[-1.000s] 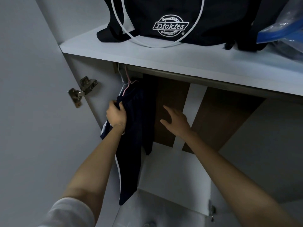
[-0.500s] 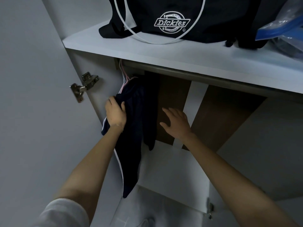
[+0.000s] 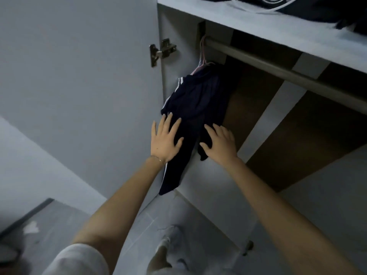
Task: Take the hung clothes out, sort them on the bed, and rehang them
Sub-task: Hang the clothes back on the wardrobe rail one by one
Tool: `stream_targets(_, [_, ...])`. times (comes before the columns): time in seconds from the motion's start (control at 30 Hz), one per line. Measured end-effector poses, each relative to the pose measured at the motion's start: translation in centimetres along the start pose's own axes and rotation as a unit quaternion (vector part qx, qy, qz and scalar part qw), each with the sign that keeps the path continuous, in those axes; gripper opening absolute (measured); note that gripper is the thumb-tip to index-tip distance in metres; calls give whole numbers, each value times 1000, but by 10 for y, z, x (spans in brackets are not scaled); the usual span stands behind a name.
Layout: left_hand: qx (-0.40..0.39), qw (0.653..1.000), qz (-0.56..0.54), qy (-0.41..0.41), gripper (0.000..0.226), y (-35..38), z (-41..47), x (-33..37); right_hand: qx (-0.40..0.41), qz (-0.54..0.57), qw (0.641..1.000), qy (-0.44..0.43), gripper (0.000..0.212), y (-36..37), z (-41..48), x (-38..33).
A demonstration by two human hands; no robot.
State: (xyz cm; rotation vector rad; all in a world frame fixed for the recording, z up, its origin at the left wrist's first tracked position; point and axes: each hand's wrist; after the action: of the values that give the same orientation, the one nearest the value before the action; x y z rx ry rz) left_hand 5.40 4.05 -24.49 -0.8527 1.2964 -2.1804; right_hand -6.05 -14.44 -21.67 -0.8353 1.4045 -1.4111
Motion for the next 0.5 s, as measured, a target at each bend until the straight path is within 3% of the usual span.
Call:
stream_targets(0.27, [5,993,46,-110,62,-57,-154,-80,-46,8,989,-143,67,36,-38,-137])
stream_targets(0.5, [83,968,82,-223,59,-138,-296,-155,-66,44,951,-300,63,52,-92,-303])
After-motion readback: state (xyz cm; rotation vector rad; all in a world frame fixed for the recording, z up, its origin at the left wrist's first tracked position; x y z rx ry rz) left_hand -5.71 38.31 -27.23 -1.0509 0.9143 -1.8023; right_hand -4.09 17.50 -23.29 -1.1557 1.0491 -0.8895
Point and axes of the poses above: each hand's wrist, its own z-axis towards the middle knuckle, its own y-axis out of the palm, x = y × z, and after that the axes turned 1 degree about x, right-handed
